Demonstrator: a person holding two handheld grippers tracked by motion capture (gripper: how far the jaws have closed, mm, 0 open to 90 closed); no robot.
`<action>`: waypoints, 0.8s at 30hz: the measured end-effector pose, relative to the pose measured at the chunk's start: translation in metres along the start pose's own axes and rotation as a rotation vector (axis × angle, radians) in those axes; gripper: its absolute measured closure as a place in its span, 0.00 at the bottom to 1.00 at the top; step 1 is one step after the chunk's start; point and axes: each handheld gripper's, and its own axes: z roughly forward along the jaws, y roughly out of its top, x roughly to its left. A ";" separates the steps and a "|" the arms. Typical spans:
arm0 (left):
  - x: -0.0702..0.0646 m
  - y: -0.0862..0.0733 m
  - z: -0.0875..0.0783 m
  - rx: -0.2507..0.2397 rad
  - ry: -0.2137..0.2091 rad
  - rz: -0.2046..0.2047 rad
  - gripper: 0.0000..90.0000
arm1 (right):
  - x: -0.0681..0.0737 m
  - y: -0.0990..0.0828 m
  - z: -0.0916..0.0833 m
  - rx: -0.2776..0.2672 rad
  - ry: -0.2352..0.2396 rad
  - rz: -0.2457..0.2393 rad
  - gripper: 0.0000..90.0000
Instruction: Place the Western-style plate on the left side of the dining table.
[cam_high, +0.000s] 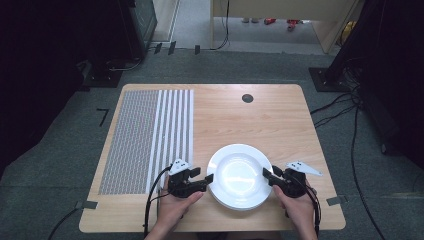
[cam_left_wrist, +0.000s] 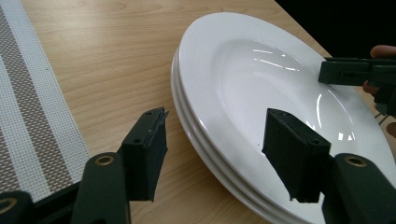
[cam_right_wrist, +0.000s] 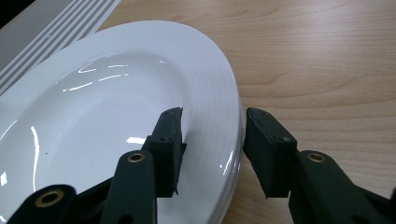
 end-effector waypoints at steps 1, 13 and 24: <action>0.000 -0.001 0.001 0.004 0.002 0.004 0.48 | 0.000 0.000 0.000 0.002 -0.001 0.000 0.65; -0.006 -0.007 0.008 0.043 -0.008 0.034 0.54 | -0.001 0.001 -0.005 -0.023 -0.002 0.030 0.77; 0.001 -0.004 0.004 0.031 -0.005 0.008 0.57 | -0.008 0.001 -0.004 -0.045 0.033 0.048 0.78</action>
